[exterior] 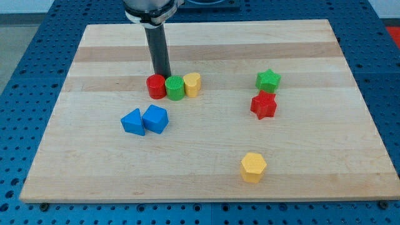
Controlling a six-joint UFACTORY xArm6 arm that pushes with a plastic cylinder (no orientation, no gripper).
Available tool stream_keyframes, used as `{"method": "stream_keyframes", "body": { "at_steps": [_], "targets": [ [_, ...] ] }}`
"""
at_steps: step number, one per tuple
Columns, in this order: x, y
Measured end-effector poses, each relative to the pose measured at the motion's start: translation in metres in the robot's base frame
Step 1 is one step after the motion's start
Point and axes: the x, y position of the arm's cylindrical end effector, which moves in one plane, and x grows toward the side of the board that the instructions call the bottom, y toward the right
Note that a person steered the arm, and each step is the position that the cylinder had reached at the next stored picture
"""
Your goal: Separate the blue cube and blue triangle
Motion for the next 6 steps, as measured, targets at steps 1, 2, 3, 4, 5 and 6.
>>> {"method": "stream_keyframes", "body": {
  "at_steps": [1,2,3,4,5,6],
  "targets": [
    [0.0,-0.024],
    [0.009,-0.049],
    [0.029,-0.05],
    [0.059,-0.05],
    [0.085,-0.044],
    [0.088,-0.014]
  ]
}}
